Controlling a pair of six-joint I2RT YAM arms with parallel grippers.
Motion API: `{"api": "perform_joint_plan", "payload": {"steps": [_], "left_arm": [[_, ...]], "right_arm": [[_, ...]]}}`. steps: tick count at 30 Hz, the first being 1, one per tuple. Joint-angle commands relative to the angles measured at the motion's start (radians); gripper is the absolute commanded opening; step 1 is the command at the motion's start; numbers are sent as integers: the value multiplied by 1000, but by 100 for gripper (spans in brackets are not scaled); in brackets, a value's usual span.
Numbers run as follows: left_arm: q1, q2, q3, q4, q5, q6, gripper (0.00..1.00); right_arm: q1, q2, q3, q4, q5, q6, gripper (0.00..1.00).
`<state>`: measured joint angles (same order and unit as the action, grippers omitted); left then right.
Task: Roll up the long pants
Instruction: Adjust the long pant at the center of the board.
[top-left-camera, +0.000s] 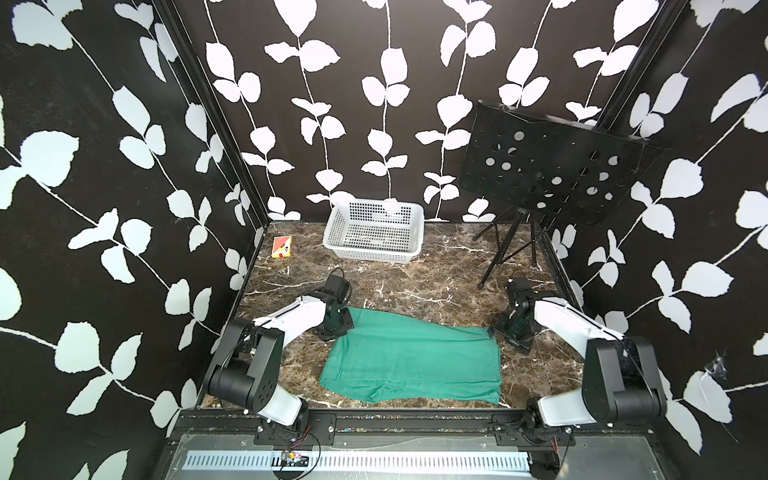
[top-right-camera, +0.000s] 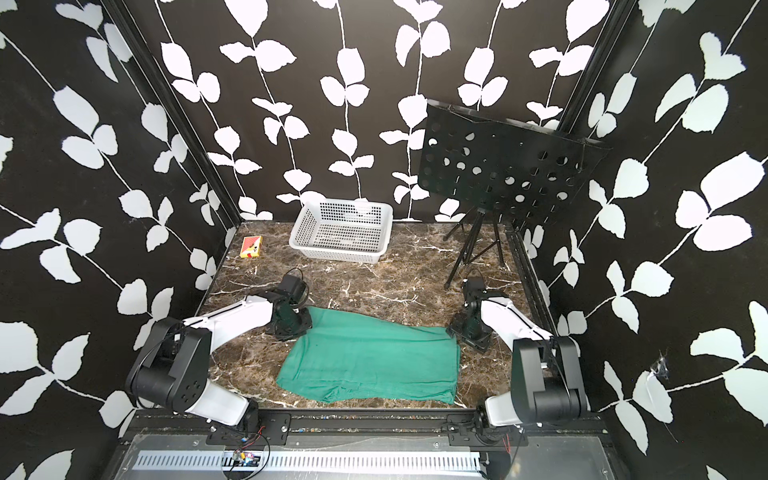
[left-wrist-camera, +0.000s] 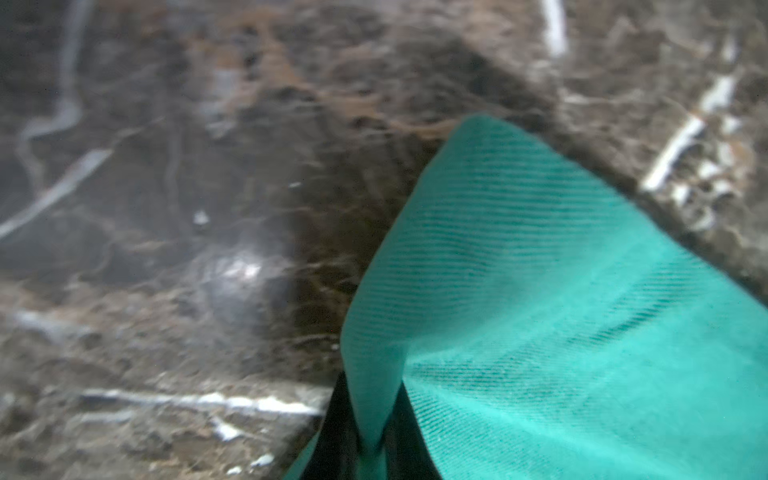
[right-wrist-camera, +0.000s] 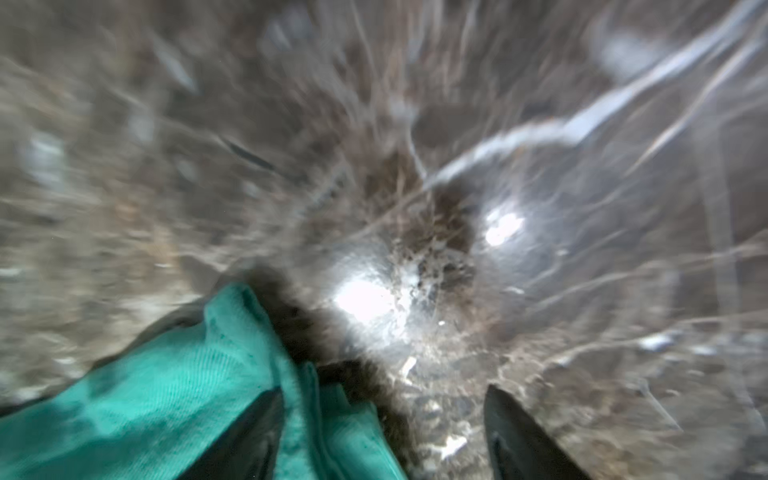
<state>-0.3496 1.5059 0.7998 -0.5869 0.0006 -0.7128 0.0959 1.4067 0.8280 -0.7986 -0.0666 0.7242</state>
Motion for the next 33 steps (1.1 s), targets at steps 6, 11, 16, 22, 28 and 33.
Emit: {"api": "perform_joint_plan", "payload": {"steps": [6,11,16,22,28,33], "left_arm": [[18,-75,-31,-71,-104,-52,51],[21,-112,-22,-67,-102,-44,67],[35,-127,-5,-81,-89,-37,73],[52,-218,-1,-159,-141,-69,73],[58,-315,10,-211,-167,-48,74],[58,-341,38,-164,-49,-20,72]], "right_arm": [[9,-263,-78,-156,-154,-2,92],[54,-338,-213,-86,-272,64,64],[117,-323,-298,5,-214,155,43],[118,-145,-225,112,-141,88,21],[127,106,24,222,-108,20,0],[159,355,321,228,-112,-60,0]]}}
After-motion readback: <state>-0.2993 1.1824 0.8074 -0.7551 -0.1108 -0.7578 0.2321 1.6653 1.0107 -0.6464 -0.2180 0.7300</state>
